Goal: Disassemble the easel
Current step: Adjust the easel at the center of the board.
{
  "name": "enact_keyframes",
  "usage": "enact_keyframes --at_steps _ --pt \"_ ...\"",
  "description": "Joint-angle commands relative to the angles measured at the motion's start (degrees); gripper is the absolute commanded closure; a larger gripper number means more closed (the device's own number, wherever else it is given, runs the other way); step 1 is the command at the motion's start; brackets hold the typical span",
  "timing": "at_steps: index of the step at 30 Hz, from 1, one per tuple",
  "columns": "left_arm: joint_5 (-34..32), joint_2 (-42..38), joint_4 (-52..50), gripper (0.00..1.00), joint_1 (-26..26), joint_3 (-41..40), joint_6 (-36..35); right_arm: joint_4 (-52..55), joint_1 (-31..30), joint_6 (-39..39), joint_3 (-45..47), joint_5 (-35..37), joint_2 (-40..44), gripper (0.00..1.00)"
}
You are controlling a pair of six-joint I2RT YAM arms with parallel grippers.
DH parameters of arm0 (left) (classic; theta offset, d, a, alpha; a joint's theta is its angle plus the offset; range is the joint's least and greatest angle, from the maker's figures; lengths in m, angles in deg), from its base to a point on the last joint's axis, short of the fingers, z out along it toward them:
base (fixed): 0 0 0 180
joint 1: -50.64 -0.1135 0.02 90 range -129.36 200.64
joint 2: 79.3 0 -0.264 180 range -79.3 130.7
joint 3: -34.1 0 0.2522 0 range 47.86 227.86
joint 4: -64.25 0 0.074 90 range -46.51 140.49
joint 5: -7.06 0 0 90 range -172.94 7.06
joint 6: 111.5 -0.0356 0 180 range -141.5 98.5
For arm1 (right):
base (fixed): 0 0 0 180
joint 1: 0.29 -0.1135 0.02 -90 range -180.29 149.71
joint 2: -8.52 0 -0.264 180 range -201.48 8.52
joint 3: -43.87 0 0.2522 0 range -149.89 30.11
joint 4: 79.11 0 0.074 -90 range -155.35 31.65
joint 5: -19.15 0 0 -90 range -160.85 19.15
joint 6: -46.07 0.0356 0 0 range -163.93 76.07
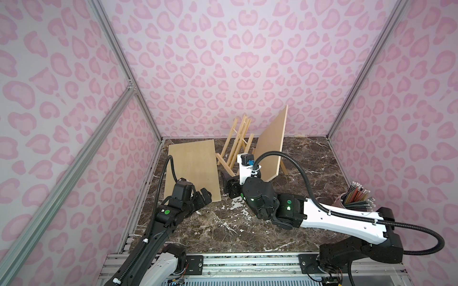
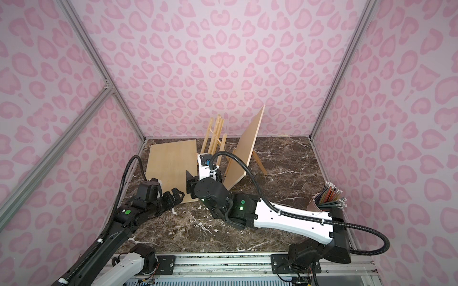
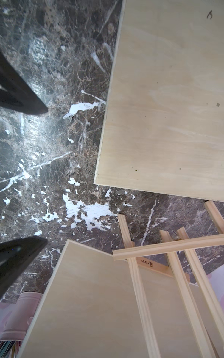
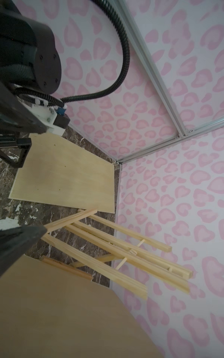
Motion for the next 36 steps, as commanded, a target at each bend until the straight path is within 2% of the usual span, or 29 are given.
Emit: enact_keyframes --at_steps 1,4,7,9,12,14,17,19,23,26,31,36 --pt "1.5 -0.3 1.6 0.01 0.0 -0.7 -2.0 4.7 -0.1 1.8 -1.9 7.0 -0.6 0.25" --pt "3.6 0.4 3.0 0.01 0.1 -1.5 -2.6 9.4 0.0 0.5 -4.2 10.3 1.9 0.25" --pt "5.8 0.9 5.6 0.00 0.6 -2.5 -2.7 13.7 2.1 0.6 -4.1 13.5 8.2 0.26" --pt "6.4 1.3 7.3 0.01 1.5 -3.0 -2.9 14.5 7.3 0.8 -2.0 7.4 14.1 0.28" --pt "8.3 2.2 10.4 0.01 2.6 -3.6 -2.9 18.0 20.0 3.4 -0.6 -8.3 19.6 0.29" --pt "9.1 3.0 11.9 0.01 3.5 -3.8 -2.5 20.4 24.3 3.6 0.0 -12.5 21.6 0.30" --pt "8.5 4.8 12.7 0.01 4.9 -3.3 -2.2 21.2 24.0 4.5 1.6 -14.2 23.1 0.32" --pt "7.9 6.2 13.0 0.01 5.3 -3.1 -2.2 17.6 20.6 5.3 4.4 -15.6 23.5 0.33" --pt "6.8 8.6 13.6 0.01 5.4 -2.3 -2.4 11.3 9.5 4.0 2.1 -12.4 16.3 0.33" --pt "5.5 8.8 13.7 0.01 5.6 -2.2 -2.9 10.9 6.1 5.9 -4.4 -10.5 6.0 0.33" --pt "2.6 6.7 13.5 0.02 5.5 -3.9 -3.5 5.6 6.2 11.6 -6.9 -3.6 -6.7 0.32" --pt "-1.3 4.2 11.4 0.04 5.6 -5.4 -3.8 12.7 9.8 18.4 -16.2 -1.3 -20.1 0.35"
